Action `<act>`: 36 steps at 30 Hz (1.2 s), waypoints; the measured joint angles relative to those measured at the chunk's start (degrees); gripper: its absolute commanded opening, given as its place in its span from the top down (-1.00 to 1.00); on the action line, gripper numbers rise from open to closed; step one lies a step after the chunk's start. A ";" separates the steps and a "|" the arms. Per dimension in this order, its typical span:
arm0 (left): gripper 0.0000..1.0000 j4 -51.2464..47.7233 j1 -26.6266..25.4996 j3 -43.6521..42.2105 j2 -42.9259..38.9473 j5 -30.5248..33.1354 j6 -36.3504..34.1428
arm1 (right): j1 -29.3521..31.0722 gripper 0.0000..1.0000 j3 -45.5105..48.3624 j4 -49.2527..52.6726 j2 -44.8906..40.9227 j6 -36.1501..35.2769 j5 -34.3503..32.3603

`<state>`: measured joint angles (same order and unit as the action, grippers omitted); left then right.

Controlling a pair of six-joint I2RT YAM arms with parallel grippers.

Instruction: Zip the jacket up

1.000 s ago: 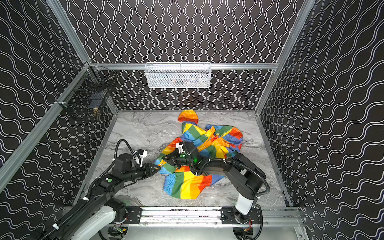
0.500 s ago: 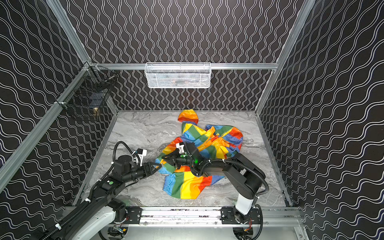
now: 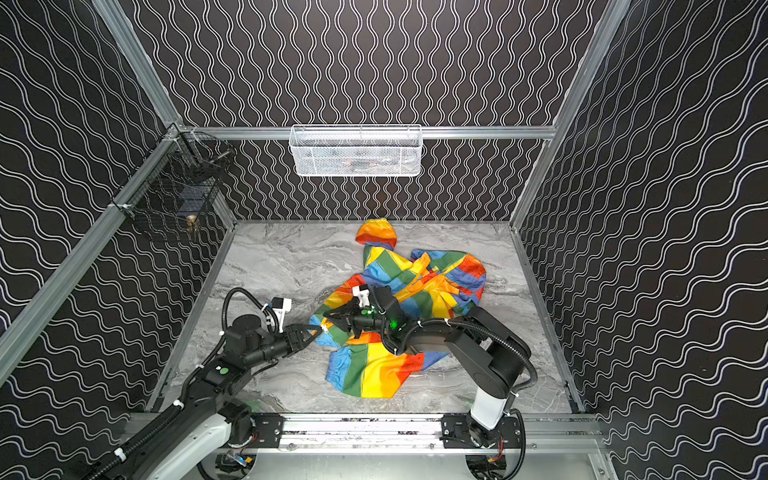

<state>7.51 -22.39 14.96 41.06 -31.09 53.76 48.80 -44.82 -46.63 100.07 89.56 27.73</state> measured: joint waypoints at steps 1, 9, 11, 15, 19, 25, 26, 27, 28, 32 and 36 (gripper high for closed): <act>0.75 0.15 0.00 0.00 0.17 -0.04 0.02 | 0.00 1.00 0.00 0.00 0.00 0.00 0.00; 1.00 0.57 0.00 0.00 0.81 -0.46 0.09 | -0.02 0.70 0.24 0.28 -0.59 -0.26 -0.04; 1.00 0.55 0.00 0.00 0.85 -0.59 0.11 | -0.07 0.44 0.22 1.49 -1.27 -0.81 -0.02; 1.00 0.48 0.00 0.15 0.92 -0.63 0.02 | -0.50 -0.02 -0.79 8.28 -4.11 -5.05 -0.33; 1.00 -0.09 0.00 0.68 0.92 -0.66 -0.26 | -0.90 -0.97 -3.74 18.97 -7.89 -12.26 -2.38; 1.00 -2.23 0.00 2.40 0.72 -0.63 -1.66 | -0.90 -0.98 -8.57 38.38 -14.53 -25.22 -10.60; 1.00 -2.73 0.00 2.64 0.48 -0.63 -1.70 | -0.90 -0.98 -9.33 41.48 -15.26 -26.99 -12.09; 1.00 -3.13 0.00 2.89 0.22 -0.61 -1.86 | -0.92 -0.98 -10.16 44.68 -15.89 -28.74 -13.75; 1.00 -3.48 0.00 3.15 0.09 -0.61 -2.08 | -0.96 -0.99 -10.78 47.17 -16.37 -29.97 -15.17; 1.00 -4.85 0.00 4.24 0.24 -0.63 -3.37 | -1.44 -0.98 -8.79 52.76 -20.79 -32.20 -21.07; 1.00 -5.22 0.00 4.79 1.38 -0.63 -4.31 | -2.75 -0.98 0.50 50.40 -27.63 -32.13 -22.43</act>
<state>2.28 -22.39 19.75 42.44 -31.73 49.45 46.04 -44.31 3.77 72.44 57.43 5.30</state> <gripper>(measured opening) 0.063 0.991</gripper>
